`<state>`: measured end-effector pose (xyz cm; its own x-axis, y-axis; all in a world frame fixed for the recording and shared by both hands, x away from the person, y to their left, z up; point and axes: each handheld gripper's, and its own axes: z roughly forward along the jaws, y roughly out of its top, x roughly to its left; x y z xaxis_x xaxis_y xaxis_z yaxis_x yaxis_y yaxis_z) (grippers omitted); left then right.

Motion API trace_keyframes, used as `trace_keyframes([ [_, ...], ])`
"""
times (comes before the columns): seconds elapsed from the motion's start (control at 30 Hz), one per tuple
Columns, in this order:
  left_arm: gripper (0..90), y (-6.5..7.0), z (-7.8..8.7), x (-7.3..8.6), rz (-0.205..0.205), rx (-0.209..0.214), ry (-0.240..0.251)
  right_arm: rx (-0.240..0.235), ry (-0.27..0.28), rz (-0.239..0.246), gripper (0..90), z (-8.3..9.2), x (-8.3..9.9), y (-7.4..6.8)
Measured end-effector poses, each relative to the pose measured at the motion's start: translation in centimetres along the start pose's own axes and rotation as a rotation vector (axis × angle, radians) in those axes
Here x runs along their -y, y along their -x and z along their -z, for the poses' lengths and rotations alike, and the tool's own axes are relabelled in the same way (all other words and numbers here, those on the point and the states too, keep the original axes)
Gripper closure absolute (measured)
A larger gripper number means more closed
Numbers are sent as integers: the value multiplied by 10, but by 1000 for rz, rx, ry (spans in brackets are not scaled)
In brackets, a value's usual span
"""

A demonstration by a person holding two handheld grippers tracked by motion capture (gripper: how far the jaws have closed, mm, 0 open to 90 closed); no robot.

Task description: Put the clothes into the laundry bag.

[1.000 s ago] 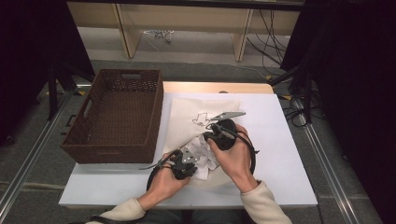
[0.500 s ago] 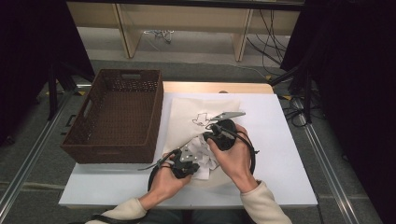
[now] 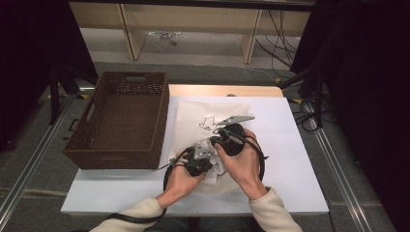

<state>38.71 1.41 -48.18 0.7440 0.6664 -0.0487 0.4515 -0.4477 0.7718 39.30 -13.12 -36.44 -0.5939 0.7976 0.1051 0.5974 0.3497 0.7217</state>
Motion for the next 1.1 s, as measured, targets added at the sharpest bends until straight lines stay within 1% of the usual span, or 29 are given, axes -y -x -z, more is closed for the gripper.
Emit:
trace_keyframes([
  [0.03,872,0,-3,0,7,-3,3,2,4,-1,884,0,0,0],
  [0.07,871,-2,-3,0,-17,2,-15,4,10,-6,884,0,0,0],
  [0.1,870,0,-5,0,-2,-5,8,4,12,8,884,0,0,1],
  [0.13,869,0,-5,-1,-2,-8,11,19,7,9,884,0,0,1],
  [0.17,868,0,-6,-1,2,-12,18,19,8,9,884,0,0,1],
  [0.2,866,-4,-5,-1,-35,-14,-6,14,8,9,884,0,0,1],
  [0.23,863,-2,-6,-1,0,-31,21,5,6,-13,884,0,0,0],
  [0.27,854,-3,-5,0,-4,-38,18,0,-1,-34,884,1,0,-1],
  [0.3,841,-2,-6,1,5,-24,28,-1,-5,-34,884,1,0,-1],
  [0.33,817,-3,-5,1,-11,-25,26,-2,0,-26,884,1,0,0],
  [0.37,777,-3,-4,2,-10,-1,23,4,1,-20,884,1,0,1],
  [0.4,718,-2,-3,2,2,7,33,3,-1,-14,884,1,0,2],
  [0.43,656,0,1,3,9,14,31,0,-1,-13,883,1,0,2],
  [0.47,597,1,5,3,2,20,36,0,0,-18,883,1,0,1],
  [0.5,539,3,10,4,10,20,53,1,-11,-19,883,1,0,1],
  [0.53,478,3,15,5,-10,24,46,0,-7,-10,883,1,0,1],
  [0.57,441,4,20,6,-20,26,38,2,0,-12,884,1,0,1],
  [0.67,363,10,32,9,-29,20,48,8,10,-6,883,1,0,1],
  [0.7,347,11,36,11,-48,36,31,7,9,-5,883,1,0,1],
  [0.73,335,13,39,14,-60,42,23,1,-5,-24,883,2,0,0],
  [0.77,331,14,42,18,-66,38,22,3,7,-28,883,1,0,-1],
  [0.8,334,15,43,20,-70,40,12,-2,-9,-21,883,2,0,0],
  [0.83,336,15,44,24,-89,36,-10,-3,-4,-20,883,2,0,0],
  [0.87,337,15,43,27,-93,36,-19,-5,5,-5,883,1,0,1],
  [0.93,330,15,41,31,-91,35,-46,-9,-4,-10,883,1,0,1],
  [1.0,323,15,36,34,-99,33,-64,0,4,-22,883,1,0,0],
  [1.03,320,14,34,34,-99,34,-69,2,-8,-13,883,2,-1,1],
  [1.07,326,14,33,34,-103,30,-67,1,-3,-15,883,1,0,1],
  [1.1,341,13,33,33,-110,27,-77,2,-2,-11,883,1,0,1],
])
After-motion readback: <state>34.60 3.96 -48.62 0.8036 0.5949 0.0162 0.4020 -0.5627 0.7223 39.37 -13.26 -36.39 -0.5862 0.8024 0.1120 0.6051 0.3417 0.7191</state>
